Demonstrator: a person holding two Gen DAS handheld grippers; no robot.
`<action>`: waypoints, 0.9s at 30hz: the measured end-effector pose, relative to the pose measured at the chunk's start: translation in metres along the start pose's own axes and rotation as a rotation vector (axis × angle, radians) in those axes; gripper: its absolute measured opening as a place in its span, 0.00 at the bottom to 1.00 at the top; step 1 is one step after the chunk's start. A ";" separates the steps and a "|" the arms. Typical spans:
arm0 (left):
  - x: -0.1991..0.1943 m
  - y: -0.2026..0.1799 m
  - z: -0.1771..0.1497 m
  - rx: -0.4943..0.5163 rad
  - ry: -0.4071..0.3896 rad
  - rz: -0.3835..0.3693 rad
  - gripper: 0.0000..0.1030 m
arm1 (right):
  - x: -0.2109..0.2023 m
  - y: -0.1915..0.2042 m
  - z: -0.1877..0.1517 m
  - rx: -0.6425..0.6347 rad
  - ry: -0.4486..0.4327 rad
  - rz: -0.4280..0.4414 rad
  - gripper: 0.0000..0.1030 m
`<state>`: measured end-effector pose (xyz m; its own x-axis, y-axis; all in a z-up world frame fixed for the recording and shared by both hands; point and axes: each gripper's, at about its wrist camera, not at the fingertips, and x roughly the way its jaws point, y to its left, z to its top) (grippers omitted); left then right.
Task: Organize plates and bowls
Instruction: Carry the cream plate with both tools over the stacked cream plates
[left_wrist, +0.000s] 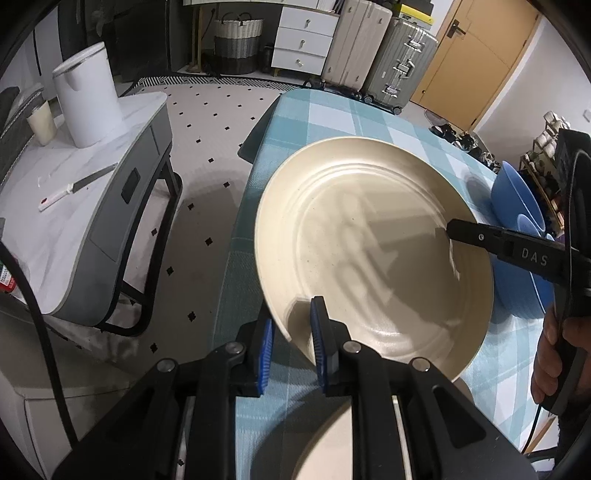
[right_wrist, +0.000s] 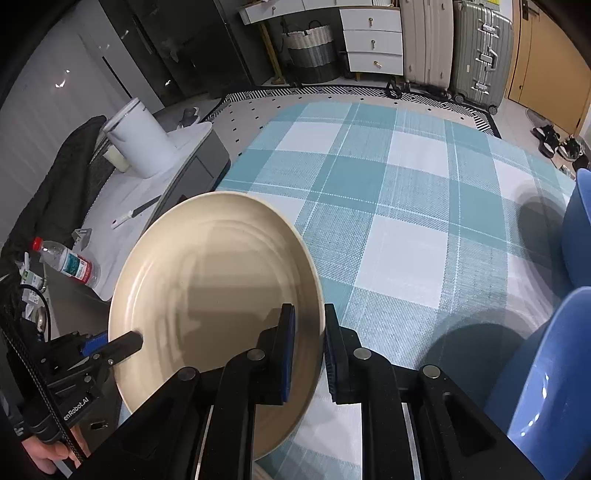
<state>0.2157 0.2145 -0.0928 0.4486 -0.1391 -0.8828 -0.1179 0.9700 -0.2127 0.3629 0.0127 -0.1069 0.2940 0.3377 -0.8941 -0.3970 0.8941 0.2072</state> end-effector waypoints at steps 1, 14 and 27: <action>-0.003 -0.001 -0.001 0.001 -0.004 0.001 0.16 | -0.003 0.000 -0.001 0.004 -0.005 0.004 0.14; -0.037 -0.004 -0.032 -0.004 -0.024 0.024 0.17 | -0.045 0.019 -0.032 -0.024 -0.028 0.038 0.14; -0.052 -0.002 -0.083 -0.046 -0.041 0.034 0.17 | -0.060 0.033 -0.080 -0.050 -0.021 0.077 0.14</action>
<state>0.1194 0.2030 -0.0813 0.4793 -0.0972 -0.8722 -0.1738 0.9637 -0.2029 0.2624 -0.0015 -0.0779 0.2790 0.4116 -0.8676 -0.4618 0.8497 0.2546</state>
